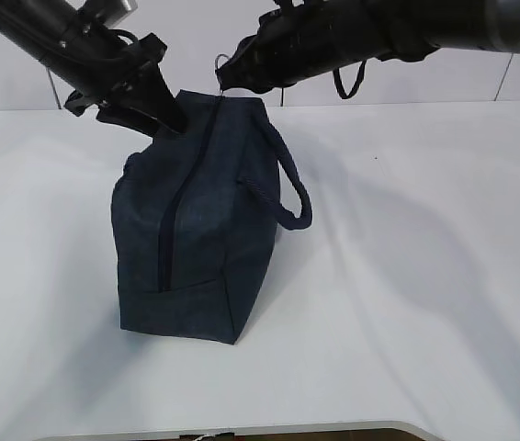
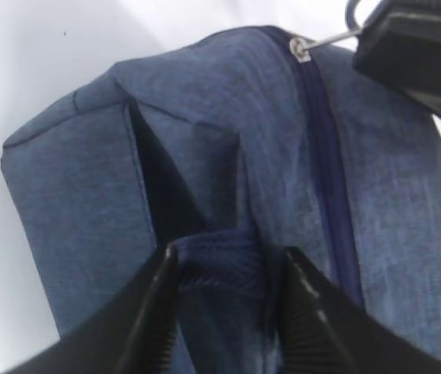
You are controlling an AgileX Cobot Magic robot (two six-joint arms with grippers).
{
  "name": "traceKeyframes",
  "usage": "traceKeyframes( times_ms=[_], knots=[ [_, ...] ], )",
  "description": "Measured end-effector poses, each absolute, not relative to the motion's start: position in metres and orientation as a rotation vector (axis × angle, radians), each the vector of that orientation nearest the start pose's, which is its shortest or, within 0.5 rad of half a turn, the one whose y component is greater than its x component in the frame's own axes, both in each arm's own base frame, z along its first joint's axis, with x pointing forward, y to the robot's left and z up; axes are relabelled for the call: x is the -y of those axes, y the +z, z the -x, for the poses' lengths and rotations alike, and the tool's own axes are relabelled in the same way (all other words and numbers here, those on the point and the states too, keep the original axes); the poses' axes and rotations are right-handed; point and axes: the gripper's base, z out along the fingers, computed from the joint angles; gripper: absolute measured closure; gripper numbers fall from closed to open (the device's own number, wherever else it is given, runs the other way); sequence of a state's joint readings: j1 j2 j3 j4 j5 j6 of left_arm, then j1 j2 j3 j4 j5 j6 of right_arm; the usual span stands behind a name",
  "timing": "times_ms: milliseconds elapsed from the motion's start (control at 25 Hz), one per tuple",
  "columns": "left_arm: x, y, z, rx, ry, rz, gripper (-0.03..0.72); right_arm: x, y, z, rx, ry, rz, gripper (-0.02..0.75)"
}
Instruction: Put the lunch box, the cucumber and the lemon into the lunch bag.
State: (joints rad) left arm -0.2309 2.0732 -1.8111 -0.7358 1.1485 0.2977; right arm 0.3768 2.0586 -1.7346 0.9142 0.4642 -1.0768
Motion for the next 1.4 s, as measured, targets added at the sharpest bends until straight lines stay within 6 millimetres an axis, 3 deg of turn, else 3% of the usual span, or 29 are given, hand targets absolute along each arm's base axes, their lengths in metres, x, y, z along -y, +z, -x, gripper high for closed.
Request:
traceKeyframes(
  times_ms=[160,320,1400],
  knots=[
    [0.1565,0.2629,-0.4218,-2.683,-0.989,-0.411,0.587,-0.2099,0.2736,-0.4424,-1.935,0.478,0.819,0.733],
    [0.1566,0.2629,-0.4214,-2.683,-0.992,-0.417,0.639,-0.2099,0.2736,-0.4423,-1.936,0.479,0.821,0.733],
    [0.1567,0.2632,-0.4201,-2.693,-0.999,-0.429,0.634,-0.2101,0.2733,-0.4420,-1.937,0.481,0.826,0.733]
  ],
)
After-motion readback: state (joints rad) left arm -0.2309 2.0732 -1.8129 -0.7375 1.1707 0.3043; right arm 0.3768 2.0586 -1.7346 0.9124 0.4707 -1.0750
